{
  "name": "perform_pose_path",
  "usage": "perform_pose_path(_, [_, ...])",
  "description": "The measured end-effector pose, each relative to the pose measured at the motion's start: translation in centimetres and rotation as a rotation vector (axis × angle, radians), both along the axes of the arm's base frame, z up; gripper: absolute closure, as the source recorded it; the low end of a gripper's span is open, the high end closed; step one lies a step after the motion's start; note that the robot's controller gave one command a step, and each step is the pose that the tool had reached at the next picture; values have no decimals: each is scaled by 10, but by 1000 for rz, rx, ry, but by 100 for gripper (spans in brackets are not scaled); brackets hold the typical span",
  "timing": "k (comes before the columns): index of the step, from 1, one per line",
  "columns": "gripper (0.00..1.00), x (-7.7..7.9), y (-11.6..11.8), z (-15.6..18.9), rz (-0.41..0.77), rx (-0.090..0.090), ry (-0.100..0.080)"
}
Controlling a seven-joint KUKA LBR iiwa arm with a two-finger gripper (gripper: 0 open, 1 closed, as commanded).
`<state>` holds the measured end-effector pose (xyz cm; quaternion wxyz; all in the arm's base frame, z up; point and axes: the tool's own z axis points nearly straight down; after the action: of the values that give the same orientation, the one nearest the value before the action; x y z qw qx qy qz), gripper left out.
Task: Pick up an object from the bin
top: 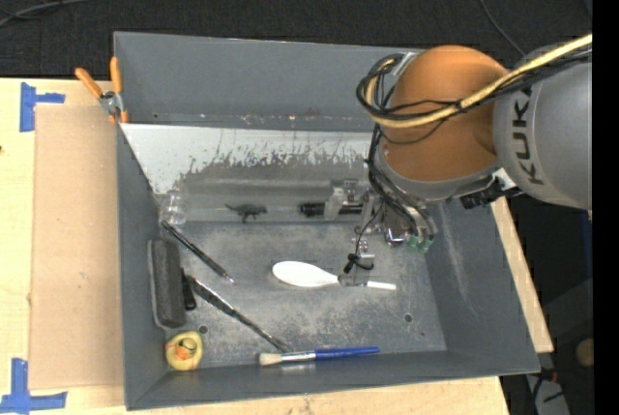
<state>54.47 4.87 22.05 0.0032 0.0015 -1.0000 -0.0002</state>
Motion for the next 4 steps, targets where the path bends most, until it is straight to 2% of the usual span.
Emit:
perform_pose_path(1, [0,1,0,2,-2,0,-6])
perform_pose_path(2, [0,16,-38,-82,37,0,-8])
perform_pose_path(3, [0,18,-71,-69,110,3,-15])
perform_pose_path(4, [0,3,-51,-112,-32,2,2])
